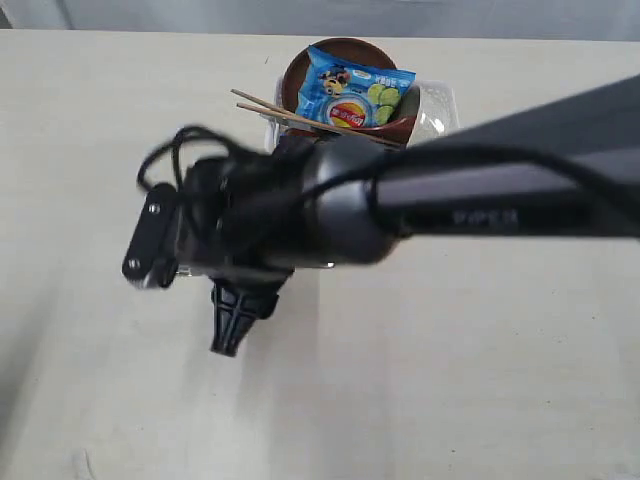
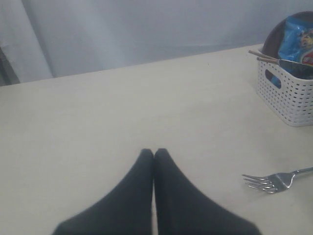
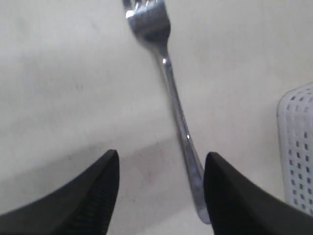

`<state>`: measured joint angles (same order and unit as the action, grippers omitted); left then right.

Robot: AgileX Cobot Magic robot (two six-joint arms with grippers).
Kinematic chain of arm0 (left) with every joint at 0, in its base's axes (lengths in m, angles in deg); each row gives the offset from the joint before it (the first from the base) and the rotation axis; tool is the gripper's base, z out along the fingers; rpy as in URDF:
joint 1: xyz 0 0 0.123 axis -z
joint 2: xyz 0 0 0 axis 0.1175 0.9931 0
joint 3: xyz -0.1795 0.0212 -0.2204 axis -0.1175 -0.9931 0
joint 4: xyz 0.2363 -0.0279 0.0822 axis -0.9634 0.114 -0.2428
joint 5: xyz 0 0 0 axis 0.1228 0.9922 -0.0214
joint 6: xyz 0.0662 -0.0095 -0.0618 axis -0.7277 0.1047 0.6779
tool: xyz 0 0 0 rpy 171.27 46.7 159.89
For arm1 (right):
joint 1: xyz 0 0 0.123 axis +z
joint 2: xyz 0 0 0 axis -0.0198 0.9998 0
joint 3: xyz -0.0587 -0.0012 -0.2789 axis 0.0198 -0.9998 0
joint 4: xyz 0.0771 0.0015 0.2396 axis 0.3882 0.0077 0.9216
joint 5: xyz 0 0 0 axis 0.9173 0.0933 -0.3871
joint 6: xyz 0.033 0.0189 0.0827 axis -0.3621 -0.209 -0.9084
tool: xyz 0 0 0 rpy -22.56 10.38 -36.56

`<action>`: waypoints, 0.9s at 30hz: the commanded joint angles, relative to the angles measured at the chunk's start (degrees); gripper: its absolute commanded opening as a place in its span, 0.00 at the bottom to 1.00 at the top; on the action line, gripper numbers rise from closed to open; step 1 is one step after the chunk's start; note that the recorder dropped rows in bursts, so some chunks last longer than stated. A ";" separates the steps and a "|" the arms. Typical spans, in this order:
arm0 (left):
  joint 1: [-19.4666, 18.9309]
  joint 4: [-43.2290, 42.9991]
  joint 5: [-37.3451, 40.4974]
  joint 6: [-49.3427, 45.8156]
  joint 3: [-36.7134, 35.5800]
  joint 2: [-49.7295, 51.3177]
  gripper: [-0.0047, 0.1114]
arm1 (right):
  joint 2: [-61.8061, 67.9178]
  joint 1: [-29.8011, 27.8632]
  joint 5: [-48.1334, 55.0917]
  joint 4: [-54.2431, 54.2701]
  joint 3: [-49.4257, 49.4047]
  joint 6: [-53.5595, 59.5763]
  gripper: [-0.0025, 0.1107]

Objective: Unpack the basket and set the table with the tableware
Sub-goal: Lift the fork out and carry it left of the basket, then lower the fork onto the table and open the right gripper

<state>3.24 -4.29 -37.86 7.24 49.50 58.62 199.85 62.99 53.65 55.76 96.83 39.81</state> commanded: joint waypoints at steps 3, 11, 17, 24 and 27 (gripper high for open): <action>-0.14 0.10 -0.43 0.02 -0.13 -0.19 0.04 | 2.12 -12.27 4.77 41.62 11.70 28.64 0.46; -0.14 0.10 -0.43 0.02 -0.13 -0.19 0.04 | 13.67 -14.78 19.97 38.99 26.29 36.36 0.46; -0.14 0.10 -0.43 0.02 -0.13 -0.19 0.04 | 16.31 -12.41 17.72 35.72 28.16 40.90 0.46; -0.14 0.10 -0.43 0.02 -0.13 -0.19 0.04 | 18.28 -11.25 15.40 31.09 28.16 39.65 0.37; -0.14 0.10 -0.43 0.02 -0.13 -0.19 0.04 | 18.26 -11.25 15.53 31.09 28.16 39.22 0.14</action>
<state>3.24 -4.29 -37.86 7.24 49.50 58.62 218.13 51.84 69.56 87.69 124.58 79.44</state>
